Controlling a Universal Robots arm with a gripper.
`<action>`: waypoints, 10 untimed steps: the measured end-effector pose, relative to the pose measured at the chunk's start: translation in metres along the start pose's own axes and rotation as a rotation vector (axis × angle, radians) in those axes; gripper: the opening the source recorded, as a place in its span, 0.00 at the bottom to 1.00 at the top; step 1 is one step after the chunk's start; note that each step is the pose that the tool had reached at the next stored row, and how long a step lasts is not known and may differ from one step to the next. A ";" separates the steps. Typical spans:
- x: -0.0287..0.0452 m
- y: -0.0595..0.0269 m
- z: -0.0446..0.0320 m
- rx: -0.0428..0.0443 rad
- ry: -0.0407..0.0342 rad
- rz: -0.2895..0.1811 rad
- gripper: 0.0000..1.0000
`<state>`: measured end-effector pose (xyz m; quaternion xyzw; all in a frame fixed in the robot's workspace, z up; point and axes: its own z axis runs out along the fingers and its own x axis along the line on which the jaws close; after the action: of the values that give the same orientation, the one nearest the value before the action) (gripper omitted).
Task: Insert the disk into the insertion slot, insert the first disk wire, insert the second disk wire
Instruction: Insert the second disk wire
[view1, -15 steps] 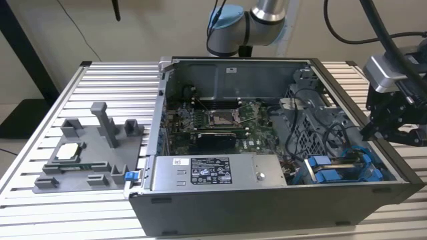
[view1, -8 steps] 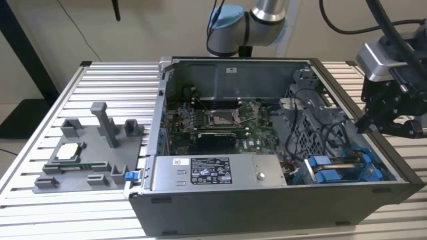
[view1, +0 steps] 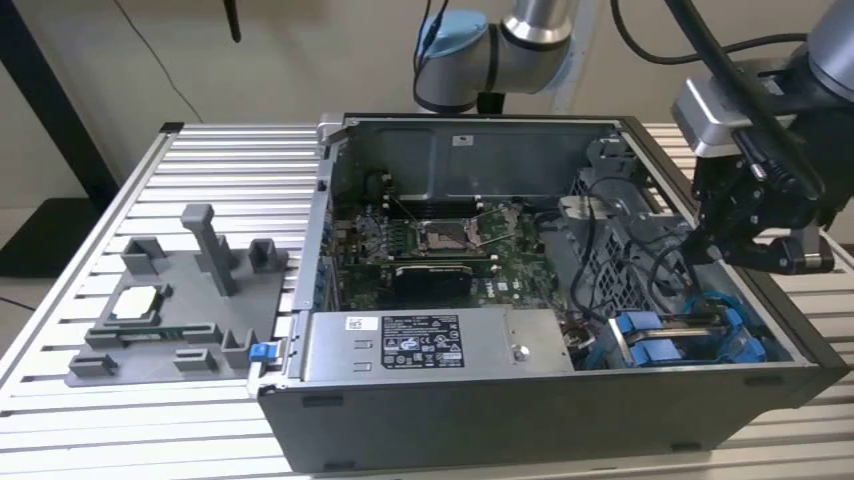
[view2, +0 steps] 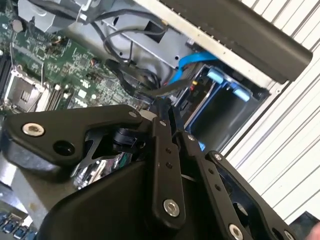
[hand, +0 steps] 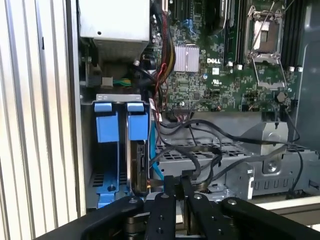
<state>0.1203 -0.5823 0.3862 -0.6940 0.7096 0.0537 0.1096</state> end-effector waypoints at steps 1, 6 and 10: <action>0.0000 0.0034 -0.0003 -0.0050 0.0002 0.001 0.00; 0.0004 0.0083 -0.0003 -0.0675 0.0114 0.015 0.00; 0.0035 0.0083 0.0019 -0.0901 0.0128 0.016 0.00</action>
<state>0.1122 -0.5850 0.3829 -0.6927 0.7128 0.0820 0.0733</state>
